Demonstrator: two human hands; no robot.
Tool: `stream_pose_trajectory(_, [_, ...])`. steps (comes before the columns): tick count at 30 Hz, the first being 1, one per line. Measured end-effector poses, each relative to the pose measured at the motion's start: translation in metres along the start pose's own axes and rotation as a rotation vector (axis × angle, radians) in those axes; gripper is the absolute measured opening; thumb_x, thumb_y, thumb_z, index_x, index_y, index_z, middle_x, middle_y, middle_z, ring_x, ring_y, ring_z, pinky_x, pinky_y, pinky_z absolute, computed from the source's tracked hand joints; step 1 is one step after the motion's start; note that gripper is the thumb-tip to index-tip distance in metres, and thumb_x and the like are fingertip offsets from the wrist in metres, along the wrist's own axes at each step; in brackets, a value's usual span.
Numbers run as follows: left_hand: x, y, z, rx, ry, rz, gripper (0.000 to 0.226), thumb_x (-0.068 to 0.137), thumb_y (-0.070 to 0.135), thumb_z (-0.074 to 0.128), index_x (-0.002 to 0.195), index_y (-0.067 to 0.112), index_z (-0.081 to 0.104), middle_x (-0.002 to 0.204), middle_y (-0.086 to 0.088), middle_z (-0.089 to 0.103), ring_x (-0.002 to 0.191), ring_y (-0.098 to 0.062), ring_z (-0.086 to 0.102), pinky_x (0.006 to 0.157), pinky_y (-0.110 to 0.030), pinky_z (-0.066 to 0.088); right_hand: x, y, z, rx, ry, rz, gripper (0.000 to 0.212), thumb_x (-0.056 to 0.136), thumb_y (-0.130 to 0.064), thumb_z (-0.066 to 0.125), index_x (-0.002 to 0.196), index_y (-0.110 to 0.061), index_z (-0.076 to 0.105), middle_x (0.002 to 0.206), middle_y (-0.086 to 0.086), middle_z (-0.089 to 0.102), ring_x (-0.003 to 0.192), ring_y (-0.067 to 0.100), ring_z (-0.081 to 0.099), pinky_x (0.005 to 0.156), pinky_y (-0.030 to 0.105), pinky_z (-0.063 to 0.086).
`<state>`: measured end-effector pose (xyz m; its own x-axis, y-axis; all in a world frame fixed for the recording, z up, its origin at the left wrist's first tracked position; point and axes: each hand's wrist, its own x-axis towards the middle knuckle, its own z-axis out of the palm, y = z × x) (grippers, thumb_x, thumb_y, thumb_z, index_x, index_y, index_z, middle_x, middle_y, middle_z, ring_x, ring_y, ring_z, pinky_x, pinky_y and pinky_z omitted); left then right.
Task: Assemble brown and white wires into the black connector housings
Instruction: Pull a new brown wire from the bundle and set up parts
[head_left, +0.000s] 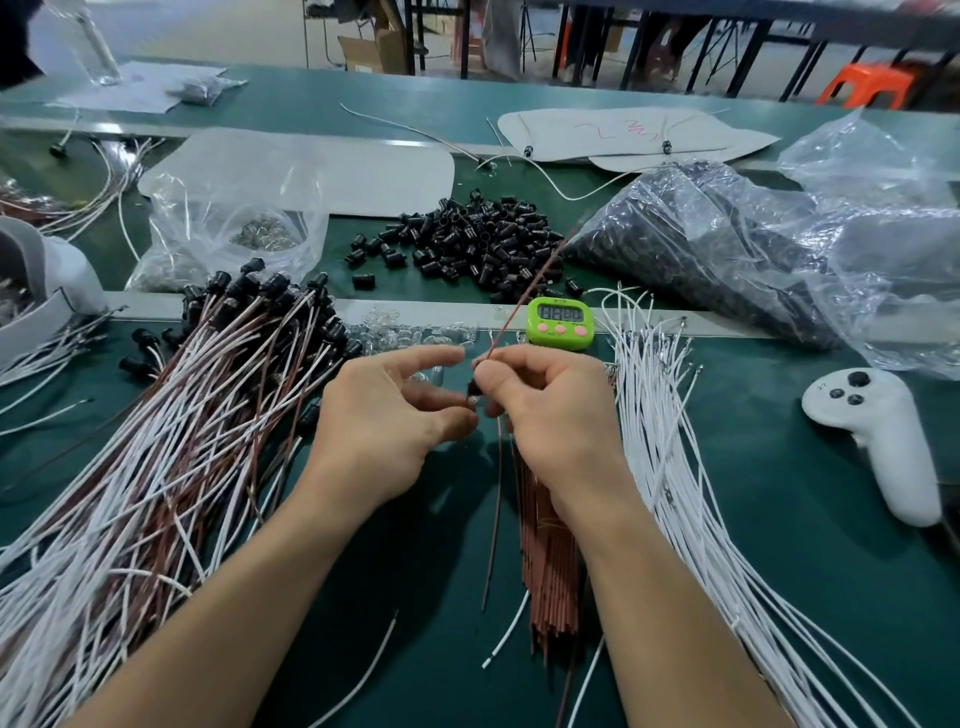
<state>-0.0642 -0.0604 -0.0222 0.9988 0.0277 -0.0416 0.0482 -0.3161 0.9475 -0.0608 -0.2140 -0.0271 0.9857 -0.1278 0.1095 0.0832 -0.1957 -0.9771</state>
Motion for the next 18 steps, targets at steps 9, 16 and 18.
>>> stream_pose_trajectory(9, [-0.006,0.004,-0.002,0.393,-0.273,0.136,0.022,0.074,0.019,0.082,0.078,0.040,0.081,0.068,0.022,0.073,0.065,0.007,0.069,0.063,-0.010,0.051,0.005,-0.012,-0.021,0.377,0.235,-0.011,0.020,0.099,-0.004,0.063,0.091,-0.014,0.079,0.075,0.009,0.074,0.054,0.017,0.060,0.047,0.017,0.044])
stream_pose_trajectory(16, [-0.005,0.008,0.001,-0.221,-0.036,0.137,0.023,0.079,0.023,0.071,0.100,0.021,0.081,0.089,0.001,0.080,0.084,-0.011,0.074,0.077,-0.019,0.055,-0.001,-0.012,-0.012,0.176,-0.016,-0.011,0.017,0.088,-0.004,0.075,0.081,-0.017,0.083,0.063,0.004,0.073,0.048,0.012,0.055,0.049,0.021,0.046])
stream_pose_trajectory(18, [-0.001,0.010,-0.002,-0.395,0.041,0.105,0.019,0.083,0.014,0.074,0.100,0.019,0.080,0.091,-0.004,0.080,0.082,-0.010,0.073,0.075,-0.016,0.053,-0.003,-0.010,-0.008,0.078,-0.092,-0.010,0.013,0.086,-0.008,0.078,0.081,-0.018,0.083,0.062,0.003,0.073,0.049,0.010,0.056,0.051,0.023,0.046])
